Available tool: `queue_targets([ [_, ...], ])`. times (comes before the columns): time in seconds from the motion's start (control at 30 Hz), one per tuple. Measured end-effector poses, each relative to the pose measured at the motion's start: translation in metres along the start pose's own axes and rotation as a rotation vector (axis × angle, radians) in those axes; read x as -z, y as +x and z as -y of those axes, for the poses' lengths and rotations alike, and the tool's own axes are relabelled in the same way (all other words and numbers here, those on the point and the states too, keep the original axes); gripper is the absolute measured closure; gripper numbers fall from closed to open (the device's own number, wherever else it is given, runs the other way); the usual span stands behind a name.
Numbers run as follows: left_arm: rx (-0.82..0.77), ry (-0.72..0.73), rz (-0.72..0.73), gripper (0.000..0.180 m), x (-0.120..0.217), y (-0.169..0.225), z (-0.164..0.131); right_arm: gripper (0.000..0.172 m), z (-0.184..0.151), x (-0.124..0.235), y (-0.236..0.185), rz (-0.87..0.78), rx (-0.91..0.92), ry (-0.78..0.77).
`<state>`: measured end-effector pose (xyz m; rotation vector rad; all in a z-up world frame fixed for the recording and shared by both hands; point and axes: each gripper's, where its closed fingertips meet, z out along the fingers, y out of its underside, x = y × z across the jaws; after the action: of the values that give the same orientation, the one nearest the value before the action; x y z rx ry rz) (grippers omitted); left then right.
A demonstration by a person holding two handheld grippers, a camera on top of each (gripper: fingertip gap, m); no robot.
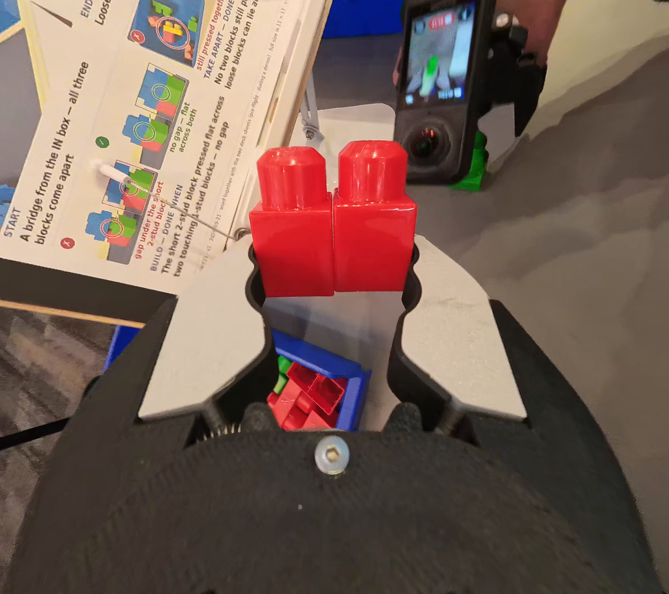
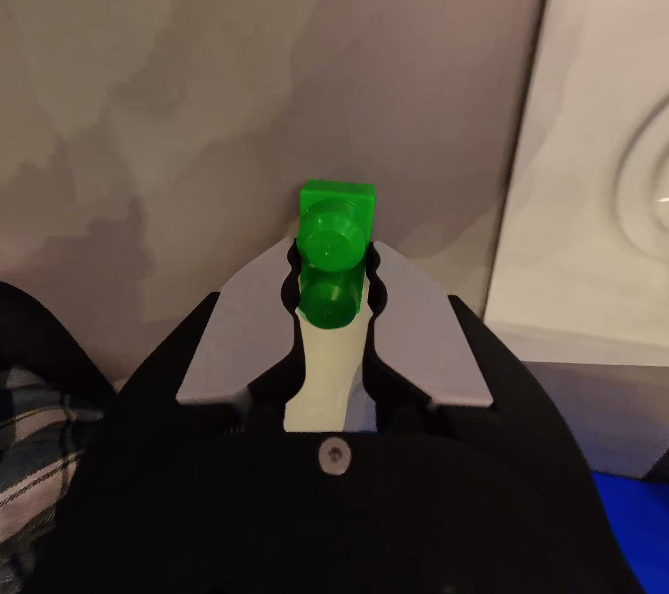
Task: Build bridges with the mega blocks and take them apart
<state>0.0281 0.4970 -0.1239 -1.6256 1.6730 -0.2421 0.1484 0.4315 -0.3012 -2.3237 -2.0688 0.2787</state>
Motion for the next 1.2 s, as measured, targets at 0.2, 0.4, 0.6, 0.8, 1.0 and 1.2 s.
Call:
queue_targets([
  [0.2, -0.149, -0.018, 0.128, 0.105, -0.012, -0.003, 0.008, 0.137, 0.037, 0.114, 0.013, -0.229, 0.001, 0.537],
  [0.4, -0.263, 0.001, 0.382, 0.106, -0.015, -0.026, 0.023, 0.137, 0.041, 0.236, 0.014, -0.325, -0.156, 1.111],
  [0.6, -0.324, 0.052, 0.531, 0.105, -0.012, -0.038, 0.035, 0.137, 0.055, 0.246, 0.017, -0.229, -0.241, 1.236],
  [0.8, -0.425, 0.028, 0.642, 0.105, -0.014, -0.044, 0.036, 0.137, 0.073, 0.234, 0.017, -0.121, -0.290, 1.249],
  [1.0, -0.476, 0.022, 0.654, 0.106, -0.022, -0.036, 0.041, 0.137, 0.084, 0.221, 0.021, -0.115, -0.303, 1.217],
  [1.2, -0.505, 0.058, 0.660, 0.106, -0.020, -0.026, 0.051, 0.137, 0.093, 0.214, 0.021, -0.101, -0.297, 1.215],
])
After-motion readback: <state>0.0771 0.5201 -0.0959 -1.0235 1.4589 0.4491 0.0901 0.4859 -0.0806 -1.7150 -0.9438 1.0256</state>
